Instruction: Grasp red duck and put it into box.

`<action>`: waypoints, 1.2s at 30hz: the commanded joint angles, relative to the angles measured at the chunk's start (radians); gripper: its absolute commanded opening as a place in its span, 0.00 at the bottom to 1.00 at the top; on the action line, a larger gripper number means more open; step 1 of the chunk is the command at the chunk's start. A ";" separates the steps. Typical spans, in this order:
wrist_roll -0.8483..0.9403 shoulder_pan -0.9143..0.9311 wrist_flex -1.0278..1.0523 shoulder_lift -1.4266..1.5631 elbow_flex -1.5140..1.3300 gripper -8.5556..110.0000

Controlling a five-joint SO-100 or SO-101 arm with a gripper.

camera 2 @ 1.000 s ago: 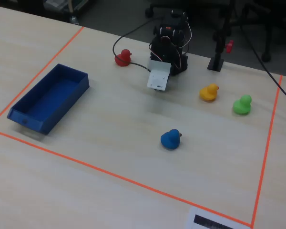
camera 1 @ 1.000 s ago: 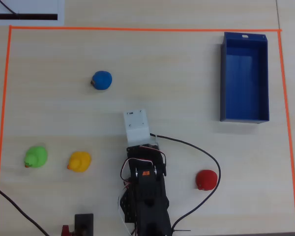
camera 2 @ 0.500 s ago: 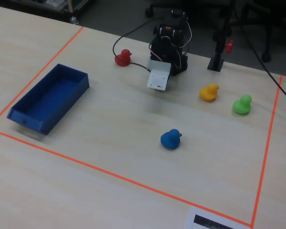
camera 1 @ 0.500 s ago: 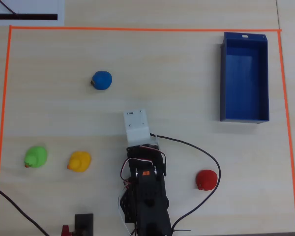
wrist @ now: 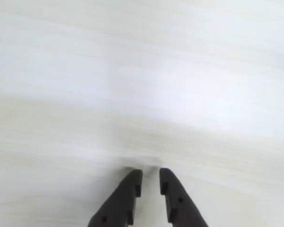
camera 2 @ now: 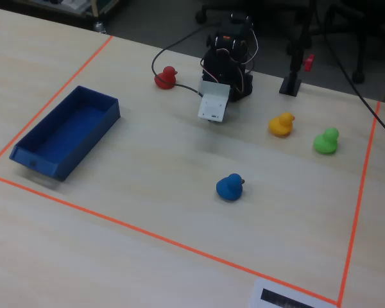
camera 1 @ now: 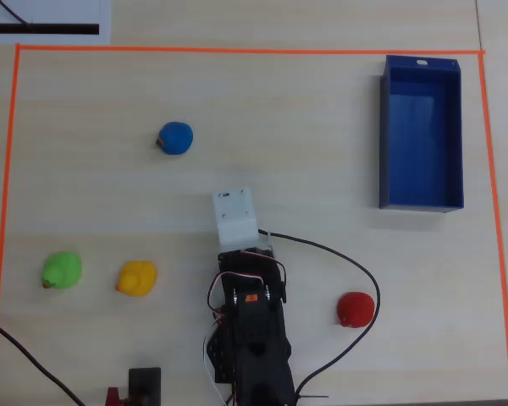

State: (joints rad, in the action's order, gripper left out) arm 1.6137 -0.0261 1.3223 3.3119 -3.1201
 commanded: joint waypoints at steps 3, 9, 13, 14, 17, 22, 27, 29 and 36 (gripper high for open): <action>-0.003 -0.008 0.023 0.000 0.009 0.09; -0.003 -0.008 0.023 0.000 0.009 0.09; -0.003 -0.008 0.023 0.000 0.009 0.09; -0.003 -0.008 0.023 0.000 0.009 0.09; -0.003 -0.008 0.023 0.000 0.009 0.09; -0.003 -0.008 0.023 0.000 0.009 0.09; -0.003 -0.008 0.023 0.000 0.009 0.09; -0.003 -0.008 0.023 0.000 0.009 0.11; -0.003 0.018 0.023 0.000 0.009 0.13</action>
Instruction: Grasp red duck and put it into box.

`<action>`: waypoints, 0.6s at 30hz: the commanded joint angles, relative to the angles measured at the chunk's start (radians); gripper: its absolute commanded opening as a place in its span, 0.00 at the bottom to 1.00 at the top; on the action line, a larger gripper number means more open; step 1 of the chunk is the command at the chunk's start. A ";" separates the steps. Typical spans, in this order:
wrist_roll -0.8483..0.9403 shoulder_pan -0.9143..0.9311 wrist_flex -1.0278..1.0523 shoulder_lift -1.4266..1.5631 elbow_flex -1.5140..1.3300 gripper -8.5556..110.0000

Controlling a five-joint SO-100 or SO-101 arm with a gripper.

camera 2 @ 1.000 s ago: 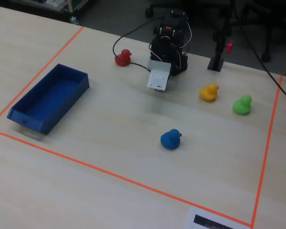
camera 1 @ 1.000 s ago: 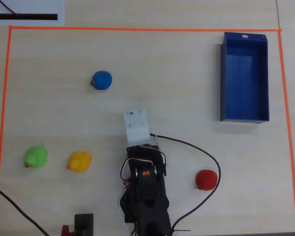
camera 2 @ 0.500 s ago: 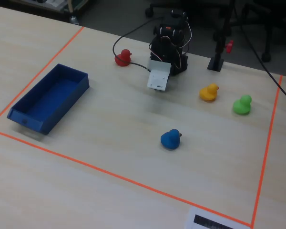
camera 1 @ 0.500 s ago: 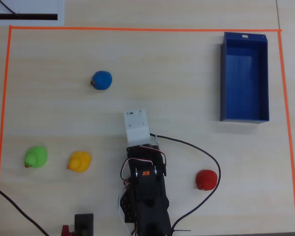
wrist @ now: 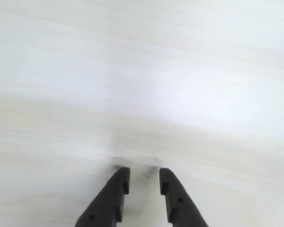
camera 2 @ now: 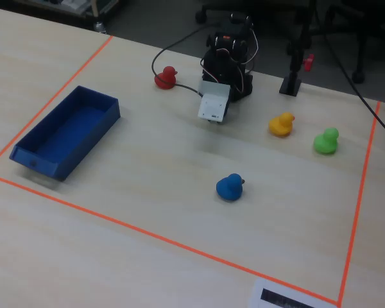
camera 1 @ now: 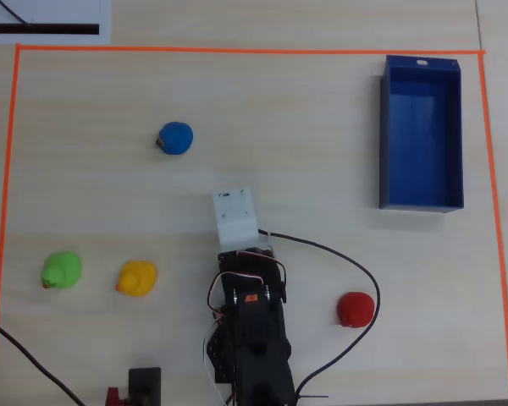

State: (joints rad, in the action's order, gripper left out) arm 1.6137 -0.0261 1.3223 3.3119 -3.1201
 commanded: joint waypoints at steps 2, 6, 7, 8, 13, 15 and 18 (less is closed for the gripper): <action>-0.003 0.032 0.023 0.000 0.009 0.13; 0.005 0.034 0.023 0.000 0.009 0.07; 0.005 0.035 0.006 0.000 0.009 0.07; -0.002 0.041 -0.029 0.000 0.009 0.07; -0.028 0.114 -0.279 -0.020 0.058 0.07; -0.044 0.135 -0.370 -0.092 0.127 0.07; -0.080 0.173 -0.460 -0.268 0.288 0.07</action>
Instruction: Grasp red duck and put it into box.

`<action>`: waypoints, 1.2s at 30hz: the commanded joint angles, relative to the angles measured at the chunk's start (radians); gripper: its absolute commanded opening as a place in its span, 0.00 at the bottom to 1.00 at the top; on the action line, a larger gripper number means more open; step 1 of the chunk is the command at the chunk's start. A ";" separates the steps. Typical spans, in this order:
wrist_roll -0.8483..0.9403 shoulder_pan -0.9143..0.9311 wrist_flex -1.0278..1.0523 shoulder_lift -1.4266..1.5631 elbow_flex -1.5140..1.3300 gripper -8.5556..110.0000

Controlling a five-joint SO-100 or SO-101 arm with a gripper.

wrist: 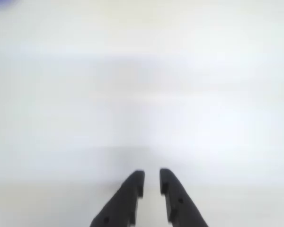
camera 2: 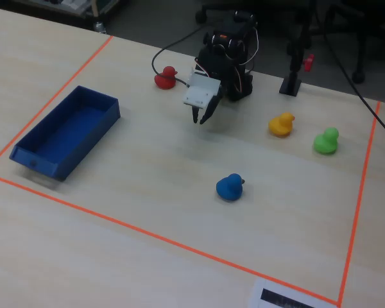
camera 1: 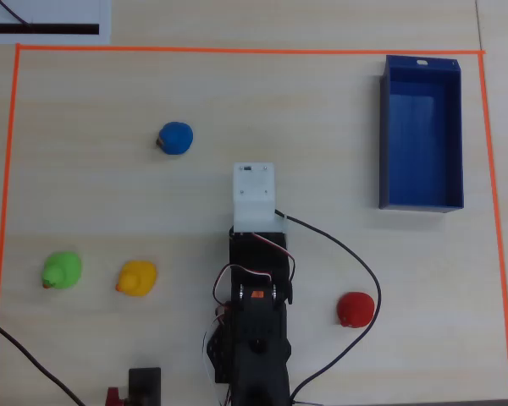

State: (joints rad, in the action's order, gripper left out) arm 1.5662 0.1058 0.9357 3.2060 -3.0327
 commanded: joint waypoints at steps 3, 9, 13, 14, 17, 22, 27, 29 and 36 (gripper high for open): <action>-0.074 0.120 -0.075 -0.383 0.443 0.07; -0.064 0.387 0.103 -0.799 1.020 0.07; 0.075 0.604 0.239 -0.976 1.302 0.07; 0.120 0.669 0.256 -0.999 1.336 0.07; 0.190 0.871 0.291 -1.032 1.378 0.12; 0.250 1.187 0.407 -1.008 1.358 0.20; 0.261 1.430 0.502 -0.963 1.278 0.31; 0.261 1.494 0.508 -0.956 1.232 0.35; 0.268 1.591 0.607 -1.031 1.204 0.41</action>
State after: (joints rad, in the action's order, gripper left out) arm 1.8208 1.6828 1.5186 2.2074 -1.8469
